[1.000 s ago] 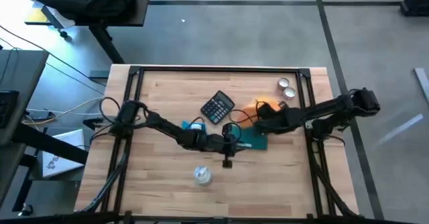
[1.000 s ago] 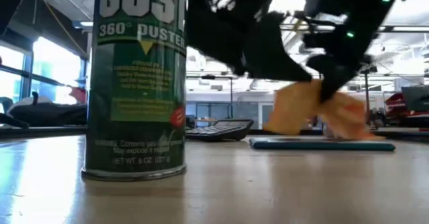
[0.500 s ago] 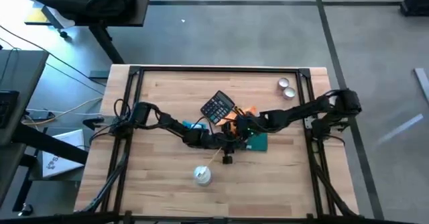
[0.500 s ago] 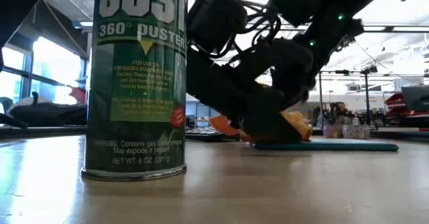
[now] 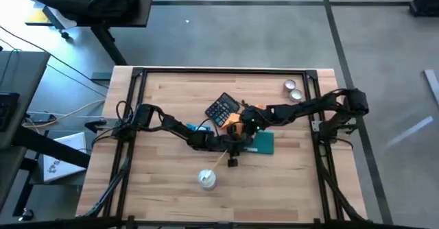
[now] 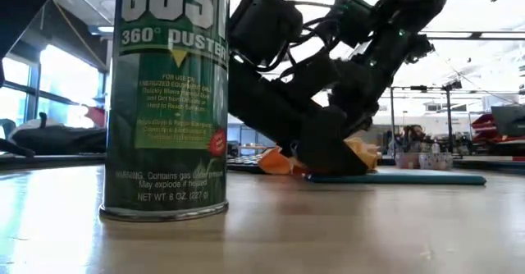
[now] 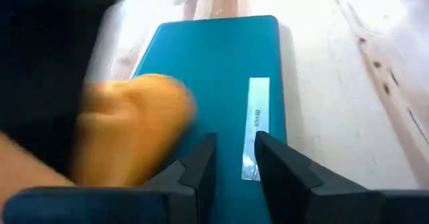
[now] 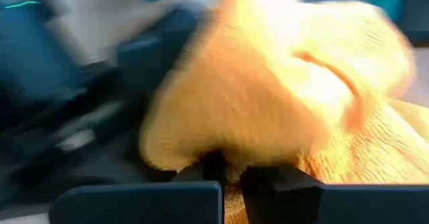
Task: Apply microfiber cloth
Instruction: Wipe the back of the cellphone using the microfiber cloth
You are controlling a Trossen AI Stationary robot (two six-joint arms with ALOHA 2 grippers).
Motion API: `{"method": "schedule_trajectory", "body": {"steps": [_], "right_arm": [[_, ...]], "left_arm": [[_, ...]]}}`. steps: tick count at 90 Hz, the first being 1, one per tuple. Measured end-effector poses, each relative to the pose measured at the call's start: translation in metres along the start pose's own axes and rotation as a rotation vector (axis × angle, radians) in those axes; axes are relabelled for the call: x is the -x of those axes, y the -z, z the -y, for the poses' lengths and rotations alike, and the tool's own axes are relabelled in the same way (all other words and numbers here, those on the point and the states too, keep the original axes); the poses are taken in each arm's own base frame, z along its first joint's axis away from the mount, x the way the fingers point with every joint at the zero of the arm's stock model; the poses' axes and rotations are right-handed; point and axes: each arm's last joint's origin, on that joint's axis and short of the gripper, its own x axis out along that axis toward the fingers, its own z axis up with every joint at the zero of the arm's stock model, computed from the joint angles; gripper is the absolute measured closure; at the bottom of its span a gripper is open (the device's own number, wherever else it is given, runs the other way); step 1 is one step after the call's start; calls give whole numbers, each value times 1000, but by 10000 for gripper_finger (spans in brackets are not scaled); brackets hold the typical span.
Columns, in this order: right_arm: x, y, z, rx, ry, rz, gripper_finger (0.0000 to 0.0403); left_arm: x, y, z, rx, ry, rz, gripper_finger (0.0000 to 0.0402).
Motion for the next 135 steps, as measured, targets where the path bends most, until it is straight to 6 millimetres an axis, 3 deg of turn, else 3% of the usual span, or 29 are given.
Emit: {"method": "schedule_trajectory", "body": {"steps": [30,43,57,81,111,122,135], "right_arm": [[4,3,-12,74,-121,-27,403],[2,8,-19,255,-157,-33,403],[-6,18,-13,411,-175,18,403],[-10,17,-5,457,-327,220,403],[-21,25,-2,504,-372,153,403],[-27,27,0,498,-352,143,403],[-29,22,8,472,-239,166,403]], "left_arm": [[1,2,-1,-2,0,-12,310],[5,-3,4,-35,6,-2,310],[10,-13,10,-56,51,71,310],[11,-16,13,-61,159,102,310],[16,-22,28,-89,198,184,315],[26,-13,24,-41,192,287,327],[34,4,4,62,161,330,341]]}}
